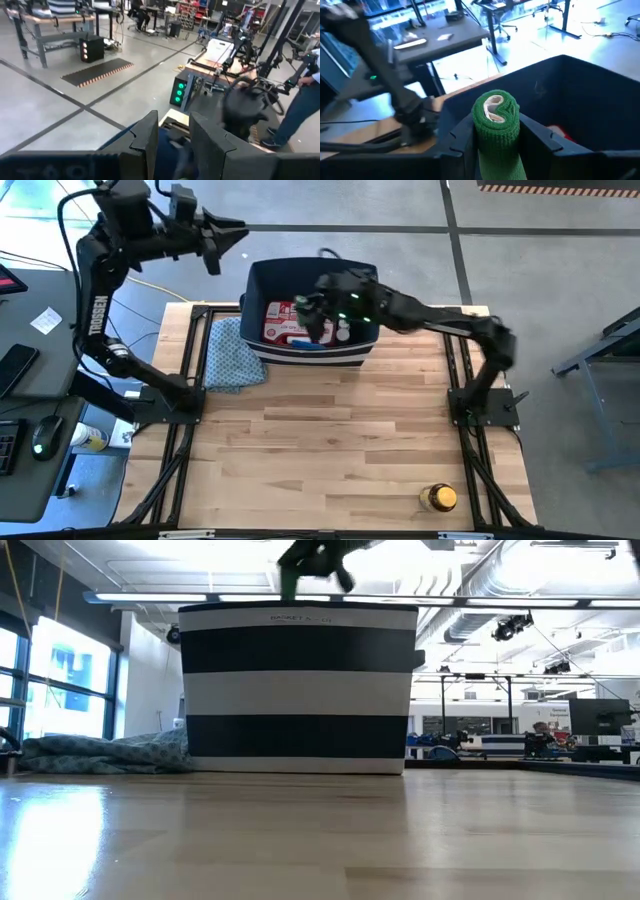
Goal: Pick & place medical supplies in basket/bin
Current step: Put the green bandage into the blue bin, then put the yellow medicine bottle into the blue bin
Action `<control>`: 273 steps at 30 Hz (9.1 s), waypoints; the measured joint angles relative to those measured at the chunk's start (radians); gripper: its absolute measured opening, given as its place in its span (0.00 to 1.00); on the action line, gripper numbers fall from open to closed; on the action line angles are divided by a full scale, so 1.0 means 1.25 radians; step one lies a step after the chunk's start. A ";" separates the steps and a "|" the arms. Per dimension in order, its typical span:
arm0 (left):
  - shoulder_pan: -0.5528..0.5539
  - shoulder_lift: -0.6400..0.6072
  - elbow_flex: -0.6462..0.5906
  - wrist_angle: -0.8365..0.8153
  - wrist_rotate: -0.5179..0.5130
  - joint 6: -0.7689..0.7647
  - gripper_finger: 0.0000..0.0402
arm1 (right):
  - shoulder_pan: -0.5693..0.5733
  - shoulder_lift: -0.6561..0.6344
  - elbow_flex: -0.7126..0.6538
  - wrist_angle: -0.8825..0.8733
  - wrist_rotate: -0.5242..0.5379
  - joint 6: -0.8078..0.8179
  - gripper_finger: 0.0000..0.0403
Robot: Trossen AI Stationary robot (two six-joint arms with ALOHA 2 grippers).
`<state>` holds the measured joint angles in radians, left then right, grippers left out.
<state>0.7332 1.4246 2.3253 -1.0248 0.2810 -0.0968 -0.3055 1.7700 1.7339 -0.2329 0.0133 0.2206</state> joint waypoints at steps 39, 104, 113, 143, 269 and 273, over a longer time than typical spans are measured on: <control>0.157 0.010 -0.001 -0.172 0.136 0.086 0.36 | -0.106 0.375 0.232 -0.360 -0.365 0.067 0.28; 0.157 -0.007 -0.001 -0.306 0.126 -0.030 0.36 | 0.438 -0.483 -0.392 -0.596 -0.138 0.466 0.61; 0.157 -0.010 -0.001 -0.307 0.231 -0.010 0.36 | 0.673 -0.469 -0.397 -0.577 -0.068 0.733 0.61; 0.157 -0.034 -0.001 -0.439 0.129 -0.039 0.36 | 1.075 -0.274 -0.247 -0.816 -0.012 0.652 0.61; 0.157 0.063 -0.001 -0.152 0.084 0.063 0.36 | -0.102 0.185 0.482 -0.817 0.135 -0.100 0.52; 0.157 0.063 -0.001 -0.152 0.082 0.074 0.36 | -0.122 0.214 0.485 -0.860 0.133 -0.088 0.52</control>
<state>0.9291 1.5036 2.3241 -1.2150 0.3841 -0.0044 -0.4583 2.0369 2.3406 -1.3079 0.1791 0.1111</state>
